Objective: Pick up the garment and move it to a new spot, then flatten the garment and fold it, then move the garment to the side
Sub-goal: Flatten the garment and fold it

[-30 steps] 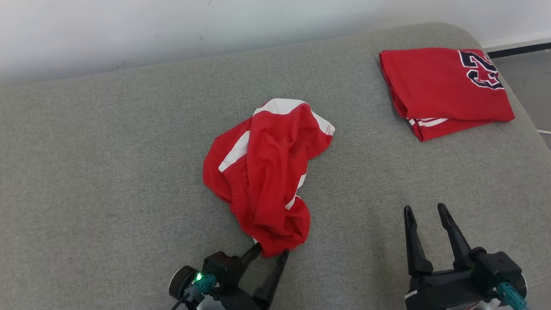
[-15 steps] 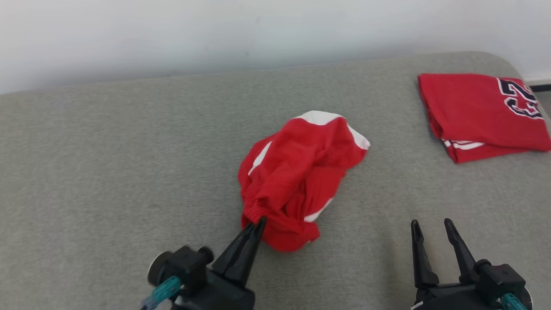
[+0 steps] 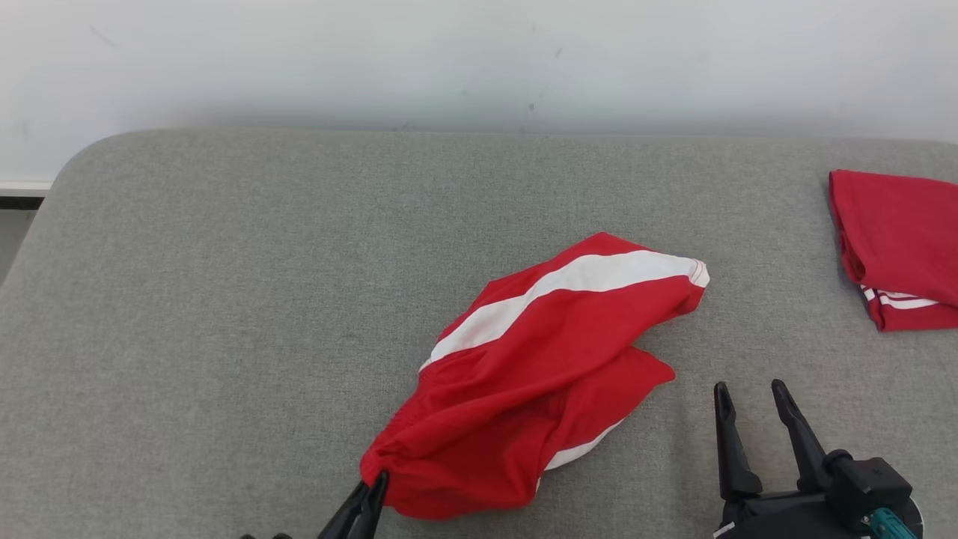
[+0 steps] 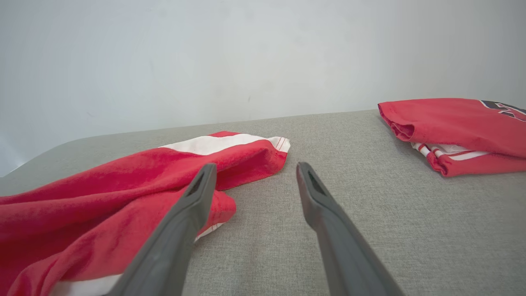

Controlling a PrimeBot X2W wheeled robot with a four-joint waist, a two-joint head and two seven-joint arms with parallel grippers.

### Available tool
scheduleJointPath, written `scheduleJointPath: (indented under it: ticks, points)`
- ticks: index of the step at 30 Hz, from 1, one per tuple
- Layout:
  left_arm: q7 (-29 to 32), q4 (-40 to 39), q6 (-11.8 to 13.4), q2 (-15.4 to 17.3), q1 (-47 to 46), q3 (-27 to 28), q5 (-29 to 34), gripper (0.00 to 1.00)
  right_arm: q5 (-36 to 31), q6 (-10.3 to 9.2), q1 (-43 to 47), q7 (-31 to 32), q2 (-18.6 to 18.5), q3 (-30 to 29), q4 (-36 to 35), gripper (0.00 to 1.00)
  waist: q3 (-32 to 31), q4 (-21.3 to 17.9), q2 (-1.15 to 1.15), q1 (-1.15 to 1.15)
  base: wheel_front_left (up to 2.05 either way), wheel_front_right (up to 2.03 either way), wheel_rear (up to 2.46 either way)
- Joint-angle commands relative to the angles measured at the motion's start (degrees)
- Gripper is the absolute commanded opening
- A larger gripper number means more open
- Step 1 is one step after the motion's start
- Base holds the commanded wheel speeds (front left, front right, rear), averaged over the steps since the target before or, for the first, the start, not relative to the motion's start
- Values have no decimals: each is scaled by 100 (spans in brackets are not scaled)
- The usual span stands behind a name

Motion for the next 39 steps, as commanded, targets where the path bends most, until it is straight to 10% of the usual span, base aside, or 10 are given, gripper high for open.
scheduleJointPath:
  ticks: [1,20,30,32,39]
  points:
    - [-1,-56,27,24,-2,55,-19,0,4,-17,-51,-29,-1,28,16,100,15,-8,0,0,0,0,0]
    - [-1,1933,-83,344,-2730,693,-99,0,-24,-17,-419,-36,2,-21,17,100,864,-1265,0,0,0,0,0]
    - [-1,3050,-87,298,-3143,680,-180,0,39,-17,-478,-48,1,-44,155,100,807,-1278,0,0,0,0,0]
    - [-1,2976,-88,276,-3131,689,-132,100,25,-17,-478,-49,1,-62,172,100,751,-1197,0,0,0,0,0]
    - [-1,2296,-88,156,-2647,937,-72,100,-12,-17,-382,-52,1,-101,207,100,449,-802,0,0,0,0,0]
